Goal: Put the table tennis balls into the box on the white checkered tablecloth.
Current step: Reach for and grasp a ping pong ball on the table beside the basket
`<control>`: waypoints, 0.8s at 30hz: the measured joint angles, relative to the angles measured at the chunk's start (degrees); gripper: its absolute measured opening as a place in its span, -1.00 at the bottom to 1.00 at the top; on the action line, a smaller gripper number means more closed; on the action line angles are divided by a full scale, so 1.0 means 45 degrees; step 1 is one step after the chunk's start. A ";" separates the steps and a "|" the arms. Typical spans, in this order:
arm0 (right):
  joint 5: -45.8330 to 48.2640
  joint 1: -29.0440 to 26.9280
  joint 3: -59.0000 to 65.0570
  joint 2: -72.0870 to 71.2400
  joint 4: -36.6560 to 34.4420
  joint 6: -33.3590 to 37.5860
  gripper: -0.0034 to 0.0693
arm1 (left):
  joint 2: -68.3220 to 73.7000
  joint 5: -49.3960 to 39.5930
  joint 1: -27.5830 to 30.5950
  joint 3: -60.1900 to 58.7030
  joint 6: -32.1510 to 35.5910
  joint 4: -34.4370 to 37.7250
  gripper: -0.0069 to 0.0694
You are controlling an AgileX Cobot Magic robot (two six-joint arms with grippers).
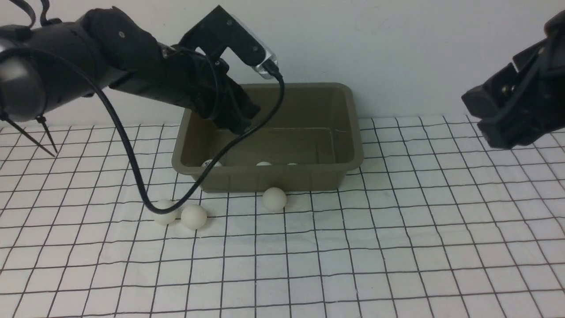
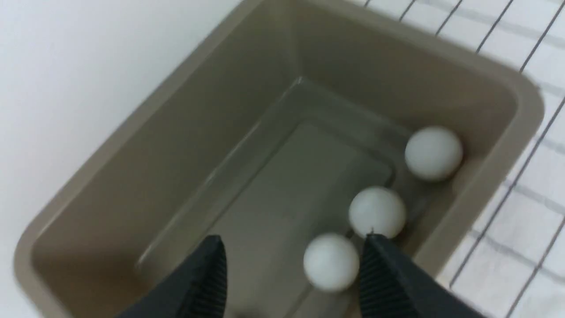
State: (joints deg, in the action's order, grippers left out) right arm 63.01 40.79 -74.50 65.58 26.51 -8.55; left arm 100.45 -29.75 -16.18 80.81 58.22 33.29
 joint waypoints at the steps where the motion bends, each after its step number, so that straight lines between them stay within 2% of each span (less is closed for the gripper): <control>1: 0.0000 0.0000 0.0000 0.0000 0.0000 -0.0024 0.36 | -0.0106 -0.0168 0.0000 0.0000 -0.0440 -0.0648 0.13; 3: 0.0000 0.0000 0.0000 0.0000 0.0000 -0.0068 0.36 | -0.0298 -0.0685 0.0000 0.0000 -0.2057 -0.2191 0.10; 4: -0.0028 0.0000 0.0000 0.0000 0.0000 -0.0100 0.36 | -0.0420 -0.1187 0.0000 0.0000 -0.3539 -0.3210 0.08; 6: -0.0094 0.0000 0.0000 0.0000 0.0000 -0.0100 0.36 | -0.0511 -0.1578 0.0000 0.0000 -0.4841 -0.4084 0.08; 9: -0.0290 0.0000 0.0000 0.0000 0.0000 -0.0127 0.36 | -0.0613 -0.2727 -0.0015 0.0000 -0.7914 -0.5276 0.08; 13: -0.0383 0.0000 0.0000 0.0000 0.0013 -0.0141 0.36 | -0.0613 -0.3677 -0.0402 0.0000 -0.8934 -0.5290 0.08; 18: -0.0383 0.0000 0.0000 0.0000 0.0072 -0.0141 0.36 | -0.0727 -0.5103 -0.1178 0.0010 -0.9063 -0.4937 0.06; 21: -0.0388 0.0000 0.0000 0.0000 0.0072 -0.0141 0.36 | -0.1305 -0.6017 -0.1573 -0.0034 -0.9398 -0.4887 -0.07; 24: -0.0388 0.0000 0.0000 0.0000 0.0072 -0.0141 0.36 | -0.1951 -0.6112 -0.1616 -0.0403 -0.9632 -0.4887 -0.19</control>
State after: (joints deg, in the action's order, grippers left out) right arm 61.27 40.79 -74.50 65.58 26.83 -9.18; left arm 91.68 -57.26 -23.45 79.00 14.88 11.30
